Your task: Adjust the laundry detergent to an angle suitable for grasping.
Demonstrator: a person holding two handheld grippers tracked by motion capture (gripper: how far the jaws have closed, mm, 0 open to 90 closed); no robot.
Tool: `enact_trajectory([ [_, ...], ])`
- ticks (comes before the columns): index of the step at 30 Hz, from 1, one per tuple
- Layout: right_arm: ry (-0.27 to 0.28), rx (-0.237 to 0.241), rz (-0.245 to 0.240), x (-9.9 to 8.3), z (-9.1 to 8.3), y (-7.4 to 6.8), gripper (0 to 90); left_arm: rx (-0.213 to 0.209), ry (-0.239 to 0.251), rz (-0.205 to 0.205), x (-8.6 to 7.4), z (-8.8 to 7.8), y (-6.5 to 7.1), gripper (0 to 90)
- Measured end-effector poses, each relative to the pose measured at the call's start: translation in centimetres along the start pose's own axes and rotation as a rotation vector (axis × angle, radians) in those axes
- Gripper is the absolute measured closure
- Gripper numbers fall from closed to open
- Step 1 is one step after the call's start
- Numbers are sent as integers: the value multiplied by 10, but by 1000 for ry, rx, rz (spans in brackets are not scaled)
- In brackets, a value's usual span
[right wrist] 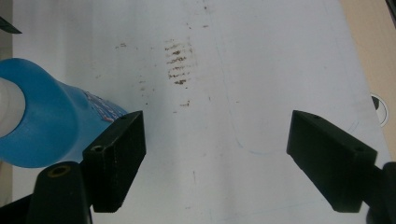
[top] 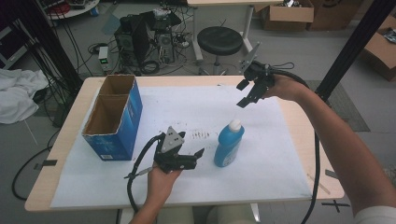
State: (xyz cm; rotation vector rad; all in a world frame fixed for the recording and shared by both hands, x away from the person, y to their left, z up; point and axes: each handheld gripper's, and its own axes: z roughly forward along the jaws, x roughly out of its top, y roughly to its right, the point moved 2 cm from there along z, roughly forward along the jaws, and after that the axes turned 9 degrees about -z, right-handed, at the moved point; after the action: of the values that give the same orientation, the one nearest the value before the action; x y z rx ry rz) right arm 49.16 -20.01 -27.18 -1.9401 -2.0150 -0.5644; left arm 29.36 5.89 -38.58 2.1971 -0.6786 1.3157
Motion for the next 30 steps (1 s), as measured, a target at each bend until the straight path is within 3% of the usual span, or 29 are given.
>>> enact_trajectory([
  [13,6,-5,3,-1,-1,1,199,9,51,-15,-4,6,19,161],
  [30,7,-7,4,-1,-2,0,197,-9,85,-19,-13,9,36,161],
])
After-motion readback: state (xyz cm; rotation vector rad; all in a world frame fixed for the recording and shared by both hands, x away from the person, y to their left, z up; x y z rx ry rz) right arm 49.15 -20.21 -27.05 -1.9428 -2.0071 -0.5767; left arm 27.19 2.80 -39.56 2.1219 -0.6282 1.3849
